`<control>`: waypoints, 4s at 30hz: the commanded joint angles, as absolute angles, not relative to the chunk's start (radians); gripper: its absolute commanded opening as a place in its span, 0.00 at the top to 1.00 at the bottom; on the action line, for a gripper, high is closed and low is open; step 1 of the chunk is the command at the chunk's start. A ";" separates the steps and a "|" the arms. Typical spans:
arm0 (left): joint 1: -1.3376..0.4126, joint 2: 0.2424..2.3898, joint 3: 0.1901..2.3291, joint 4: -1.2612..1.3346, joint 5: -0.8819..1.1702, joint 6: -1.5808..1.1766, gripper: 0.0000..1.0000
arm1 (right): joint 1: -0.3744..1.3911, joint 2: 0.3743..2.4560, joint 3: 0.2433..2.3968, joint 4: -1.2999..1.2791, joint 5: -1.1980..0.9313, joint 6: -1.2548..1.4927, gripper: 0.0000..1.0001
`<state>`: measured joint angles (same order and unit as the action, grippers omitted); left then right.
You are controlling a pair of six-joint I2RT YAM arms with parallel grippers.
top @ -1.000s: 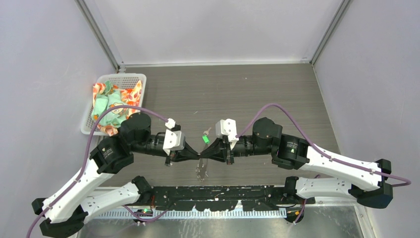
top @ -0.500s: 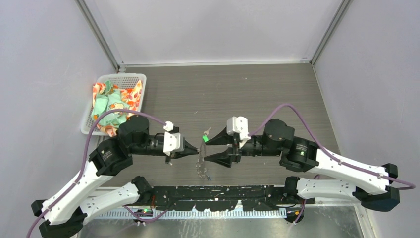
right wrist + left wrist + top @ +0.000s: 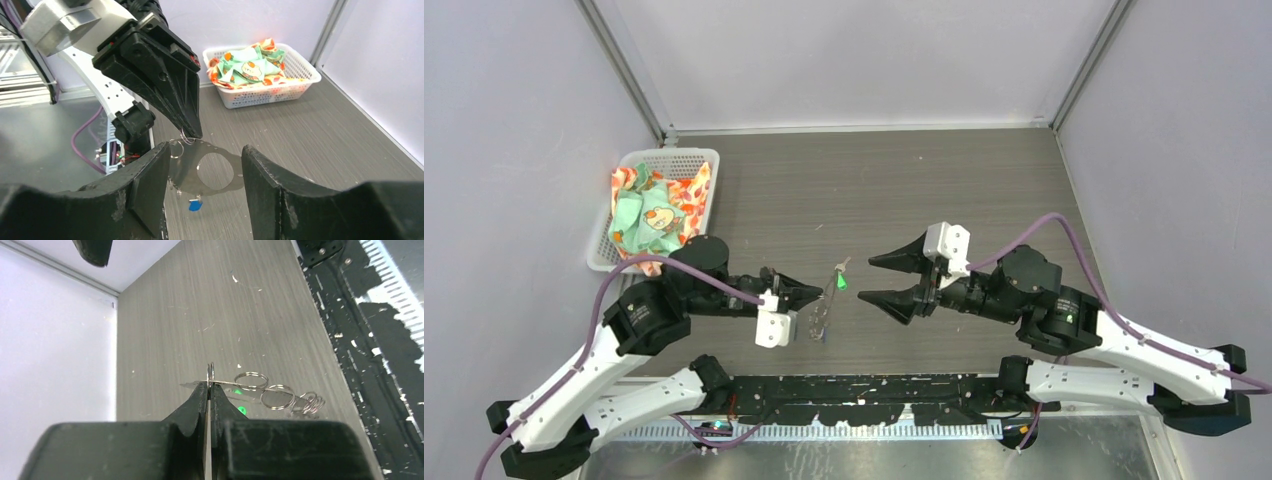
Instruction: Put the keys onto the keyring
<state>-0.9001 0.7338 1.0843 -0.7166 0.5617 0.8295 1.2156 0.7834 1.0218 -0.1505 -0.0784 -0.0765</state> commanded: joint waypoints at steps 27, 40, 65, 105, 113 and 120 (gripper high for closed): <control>-0.595 0.717 1.004 -0.913 0.476 0.280 1.00 | 0.816 1.281 0.849 -0.045 -0.204 0.024 0.42; -0.511 0.701 1.000 -0.975 0.622 0.352 1.00 | 0.762 1.734 1.098 -0.163 -0.384 -0.499 0.46; -0.511 0.664 0.977 -0.948 0.649 0.271 1.00 | 0.750 1.948 1.281 -0.231 -0.436 -0.580 0.60; -0.511 0.658 0.966 -0.918 0.642 0.277 1.00 | 0.716 1.892 1.324 -0.227 -0.550 -0.405 0.99; -0.511 0.653 0.945 -0.900 0.633 0.279 1.00 | 0.720 1.622 1.109 -0.071 -0.610 -0.223 0.99; -0.511 0.692 0.941 -0.876 0.632 0.278 1.00 | 0.824 1.344 0.876 -0.052 -0.402 -0.171 0.99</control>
